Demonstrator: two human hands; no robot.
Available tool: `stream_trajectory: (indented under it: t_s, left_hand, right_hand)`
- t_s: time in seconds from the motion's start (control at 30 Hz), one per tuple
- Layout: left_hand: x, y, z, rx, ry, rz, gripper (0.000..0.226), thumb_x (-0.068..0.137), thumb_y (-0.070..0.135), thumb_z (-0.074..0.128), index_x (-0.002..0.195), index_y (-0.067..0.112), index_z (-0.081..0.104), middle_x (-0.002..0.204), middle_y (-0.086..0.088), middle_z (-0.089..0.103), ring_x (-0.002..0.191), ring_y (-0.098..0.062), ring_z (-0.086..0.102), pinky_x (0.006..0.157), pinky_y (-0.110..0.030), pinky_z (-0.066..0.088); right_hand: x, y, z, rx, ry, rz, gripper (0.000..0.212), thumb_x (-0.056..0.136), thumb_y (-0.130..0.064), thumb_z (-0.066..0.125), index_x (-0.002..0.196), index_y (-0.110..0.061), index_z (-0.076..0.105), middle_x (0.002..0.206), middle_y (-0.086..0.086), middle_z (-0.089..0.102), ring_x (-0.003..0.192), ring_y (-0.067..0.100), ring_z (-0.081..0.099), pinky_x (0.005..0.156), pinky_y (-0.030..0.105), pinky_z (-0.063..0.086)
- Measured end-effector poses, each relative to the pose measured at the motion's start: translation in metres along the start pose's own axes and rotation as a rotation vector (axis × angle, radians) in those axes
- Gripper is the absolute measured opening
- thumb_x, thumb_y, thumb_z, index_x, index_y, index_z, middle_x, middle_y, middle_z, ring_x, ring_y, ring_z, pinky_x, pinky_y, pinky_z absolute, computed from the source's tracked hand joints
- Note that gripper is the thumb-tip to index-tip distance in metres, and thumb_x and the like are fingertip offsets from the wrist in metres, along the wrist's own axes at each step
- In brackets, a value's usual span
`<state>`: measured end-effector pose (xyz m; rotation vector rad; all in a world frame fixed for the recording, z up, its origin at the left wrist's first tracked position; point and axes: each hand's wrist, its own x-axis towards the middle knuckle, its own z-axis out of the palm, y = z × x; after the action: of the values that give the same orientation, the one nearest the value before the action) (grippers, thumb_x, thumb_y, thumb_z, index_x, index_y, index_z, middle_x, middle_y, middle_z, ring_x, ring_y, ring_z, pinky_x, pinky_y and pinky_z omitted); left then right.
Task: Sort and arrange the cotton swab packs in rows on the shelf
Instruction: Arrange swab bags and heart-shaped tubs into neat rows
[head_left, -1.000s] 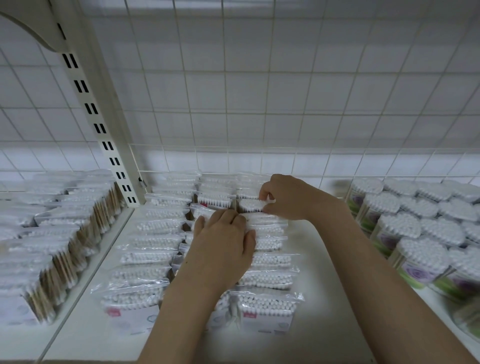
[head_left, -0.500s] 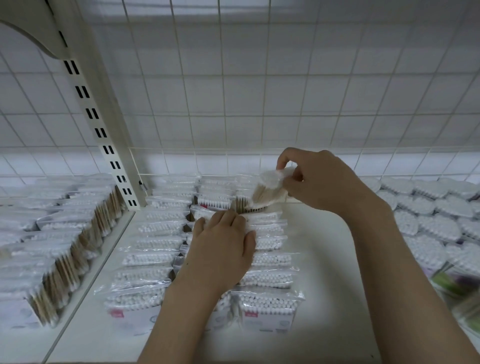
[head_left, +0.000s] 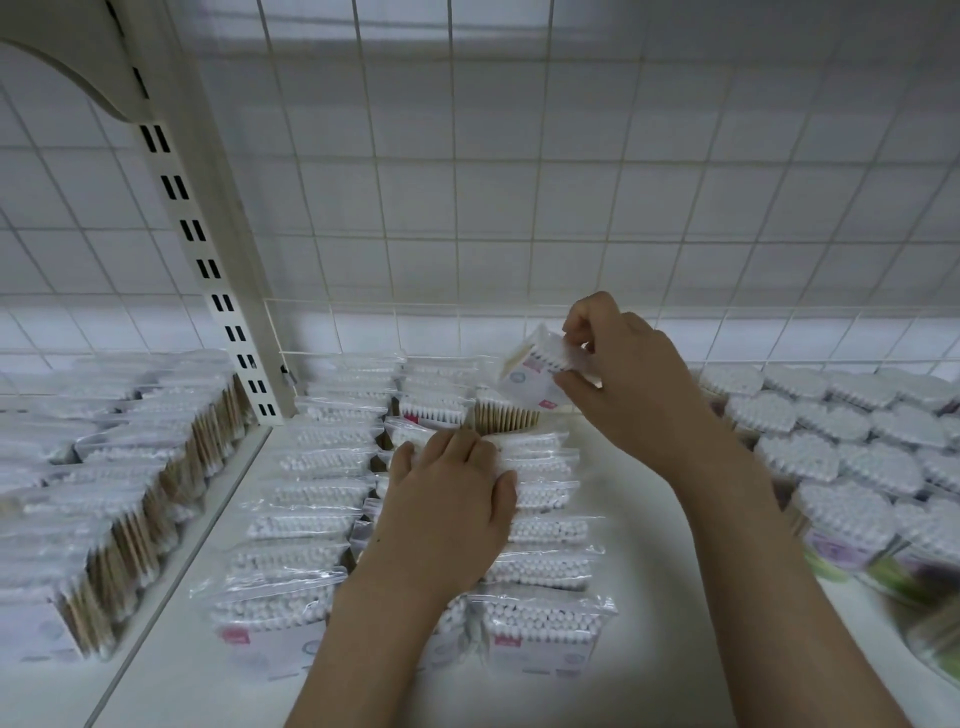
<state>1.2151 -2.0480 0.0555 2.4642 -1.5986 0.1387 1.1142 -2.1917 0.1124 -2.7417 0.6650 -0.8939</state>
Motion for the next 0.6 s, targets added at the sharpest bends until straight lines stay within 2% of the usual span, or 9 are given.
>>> stream_trajectory:
  t_s: [0.07,0.23,0.33,0.4,0.47,0.53,0.6]
  left_hand:
    - [0.001,0.0,0.001,-0.004,-0.002,-0.006,0.045,0.097,0.042,0.02,0.129,0.022,0.043,0.134,0.008,0.042,0.127,-0.01,0.033,0.109,-0.035,0.022]
    - [0.003,0.0,0.002,-0.009,0.004,-0.014,0.046,0.097,0.042,0.02,0.131,0.021,0.043,0.139,0.007,0.039,0.13,-0.01,0.03,0.11,-0.035,0.02]
    - [0.003,0.0,0.002,-0.019,0.01,-0.015,0.045,0.097,0.042,0.022,0.131,0.022,0.043,0.139,0.008,0.039,0.13,-0.01,0.03,0.11,-0.034,0.02]
    - [0.003,0.0,0.002,-0.023,0.017,-0.014,0.045,0.097,0.042,0.022,0.13,0.022,0.043,0.137,0.008,0.04,0.129,-0.009,0.03,0.109,-0.034,0.021]
    - [0.003,0.0,0.002,-0.027,0.013,-0.015,0.045,0.097,0.042,0.021,0.13,0.022,0.043,0.137,0.009,0.04,0.129,-0.009,0.03,0.109,-0.035,0.021]
    - [0.003,0.001,0.002,-0.03,0.009,-0.017,0.045,0.097,0.042,0.021,0.131,0.022,0.043,0.138,0.009,0.039,0.13,-0.009,0.029,0.11,-0.035,0.02]
    - [0.003,0.001,0.002,-0.029,0.009,-0.018,0.045,0.097,0.042,0.021,0.131,0.022,0.042,0.138,0.009,0.039,0.13,-0.008,0.029,0.11,-0.035,0.02]
  right_hand:
    - [0.002,0.001,0.007,-0.014,-0.017,0.003,0.025,0.084,-0.014,0.06,0.106,-0.014,0.047,0.099,0.0,0.061,0.093,0.022,0.053,0.083,0.04,0.043]
    - [0.0,0.007,0.021,-0.047,-0.096,-0.033,0.021,0.085,-0.017,0.059,0.105,-0.017,0.053,0.089,-0.001,0.063,0.091,0.022,0.053,0.082,0.039,0.044]
    - [0.001,0.01,0.024,-0.014,-0.048,-0.028,0.035,0.085,-0.016,0.06,0.118,-0.019,0.049,0.097,-0.001,0.063,0.089,0.023,0.052,0.079,0.04,0.045]
    - [0.001,0.013,0.023,0.027,-0.001,-0.029,0.047,0.086,-0.015,0.058,0.13,-0.022,0.042,0.1,0.001,0.061,0.088,0.023,0.052,0.076,0.035,0.044]
    - [0.0,0.016,0.019,0.092,0.033,-0.035,0.057,0.087,-0.016,0.056,0.138,-0.029,0.034,0.093,-0.003,0.057,0.084,0.017,0.053,0.073,0.029,0.043]
    - [-0.002,0.018,0.015,0.194,0.033,-0.012,0.067,0.085,-0.018,0.057,0.14,-0.041,0.025,0.086,-0.007,0.052,0.078,0.009,0.053,0.071,0.022,0.045]
    - [-0.002,0.019,0.012,0.312,0.018,0.045,0.071,0.08,-0.017,0.06,0.137,-0.046,0.027,0.093,-0.006,0.052,0.081,0.01,0.055,0.071,0.023,0.049]
